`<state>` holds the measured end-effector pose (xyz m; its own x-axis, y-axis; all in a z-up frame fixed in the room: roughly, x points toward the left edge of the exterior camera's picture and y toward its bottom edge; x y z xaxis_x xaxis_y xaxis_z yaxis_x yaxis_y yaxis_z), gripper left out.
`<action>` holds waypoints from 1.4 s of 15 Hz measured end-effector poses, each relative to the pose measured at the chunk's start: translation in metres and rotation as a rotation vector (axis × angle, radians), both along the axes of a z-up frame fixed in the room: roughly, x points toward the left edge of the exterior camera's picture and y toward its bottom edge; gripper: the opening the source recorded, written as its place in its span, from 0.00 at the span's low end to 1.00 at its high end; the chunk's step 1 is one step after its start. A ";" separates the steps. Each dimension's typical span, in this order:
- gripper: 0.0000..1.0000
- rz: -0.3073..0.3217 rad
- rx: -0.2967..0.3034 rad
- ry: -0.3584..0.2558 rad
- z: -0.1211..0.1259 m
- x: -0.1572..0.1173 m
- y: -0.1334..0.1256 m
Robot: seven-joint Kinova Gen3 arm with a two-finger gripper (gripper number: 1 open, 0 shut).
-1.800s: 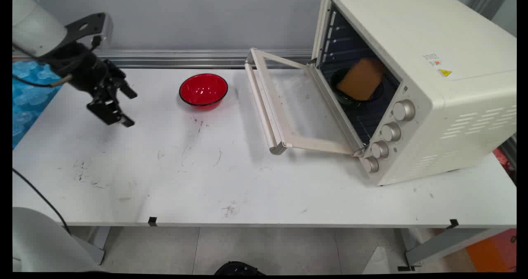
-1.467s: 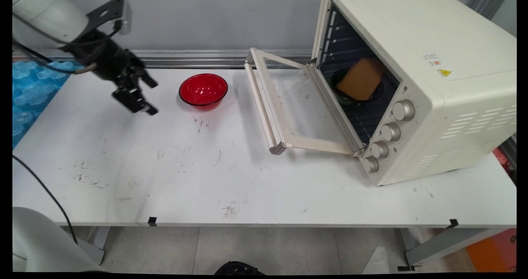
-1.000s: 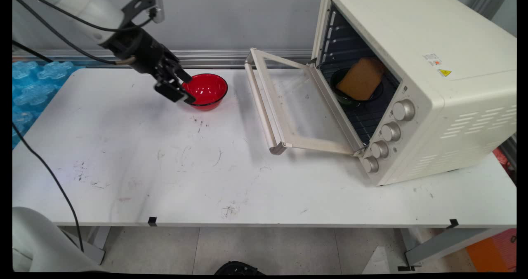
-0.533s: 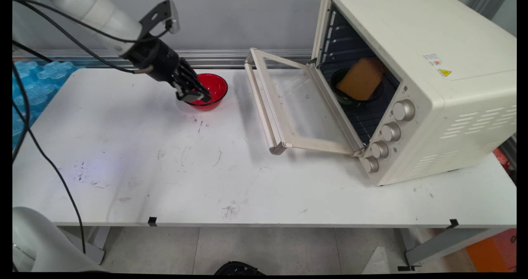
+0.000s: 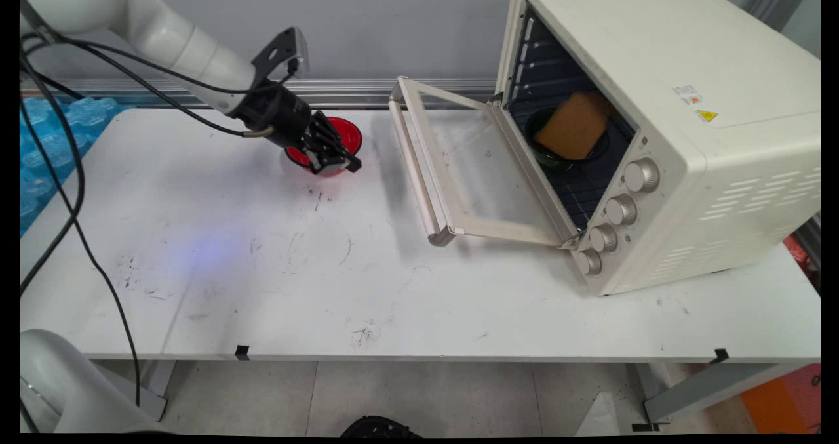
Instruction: Close the oven
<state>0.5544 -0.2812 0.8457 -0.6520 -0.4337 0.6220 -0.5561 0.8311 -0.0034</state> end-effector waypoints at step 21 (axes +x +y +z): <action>0.00 0.013 -0.064 0.134 -0.076 -0.030 -0.054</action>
